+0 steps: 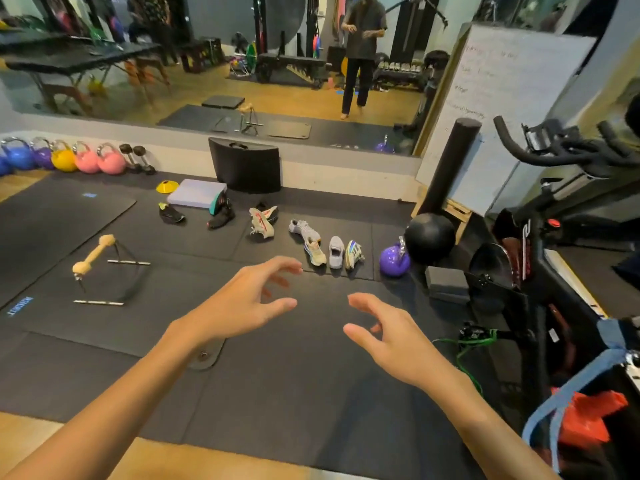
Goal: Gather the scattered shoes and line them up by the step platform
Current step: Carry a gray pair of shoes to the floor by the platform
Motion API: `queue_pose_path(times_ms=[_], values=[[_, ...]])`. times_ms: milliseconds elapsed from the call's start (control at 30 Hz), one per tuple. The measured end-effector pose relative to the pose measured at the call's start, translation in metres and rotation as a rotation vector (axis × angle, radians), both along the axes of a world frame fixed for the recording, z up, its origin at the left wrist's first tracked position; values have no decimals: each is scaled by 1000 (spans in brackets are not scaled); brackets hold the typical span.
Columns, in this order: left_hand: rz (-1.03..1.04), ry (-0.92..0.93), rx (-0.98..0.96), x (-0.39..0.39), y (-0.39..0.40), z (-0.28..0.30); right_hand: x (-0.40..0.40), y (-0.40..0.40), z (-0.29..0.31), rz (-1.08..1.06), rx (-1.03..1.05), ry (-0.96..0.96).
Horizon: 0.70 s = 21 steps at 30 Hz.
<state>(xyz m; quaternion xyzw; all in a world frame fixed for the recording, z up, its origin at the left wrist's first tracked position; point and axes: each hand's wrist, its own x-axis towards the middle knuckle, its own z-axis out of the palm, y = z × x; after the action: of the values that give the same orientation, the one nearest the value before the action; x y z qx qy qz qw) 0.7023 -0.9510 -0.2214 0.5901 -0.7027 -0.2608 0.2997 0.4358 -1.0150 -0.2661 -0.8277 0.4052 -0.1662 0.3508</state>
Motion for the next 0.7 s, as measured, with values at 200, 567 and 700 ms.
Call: queue_pose_path(times_ms=[200,567,700], values=[[-3,86,39,40,-128,-26,32,-126,-35,-35,41,51],[123,53,98,93,-305,-49,95,-346,-77,166,68,173],[163,27,122,126,-354,-61,128,-415,-82,192,77,164]])
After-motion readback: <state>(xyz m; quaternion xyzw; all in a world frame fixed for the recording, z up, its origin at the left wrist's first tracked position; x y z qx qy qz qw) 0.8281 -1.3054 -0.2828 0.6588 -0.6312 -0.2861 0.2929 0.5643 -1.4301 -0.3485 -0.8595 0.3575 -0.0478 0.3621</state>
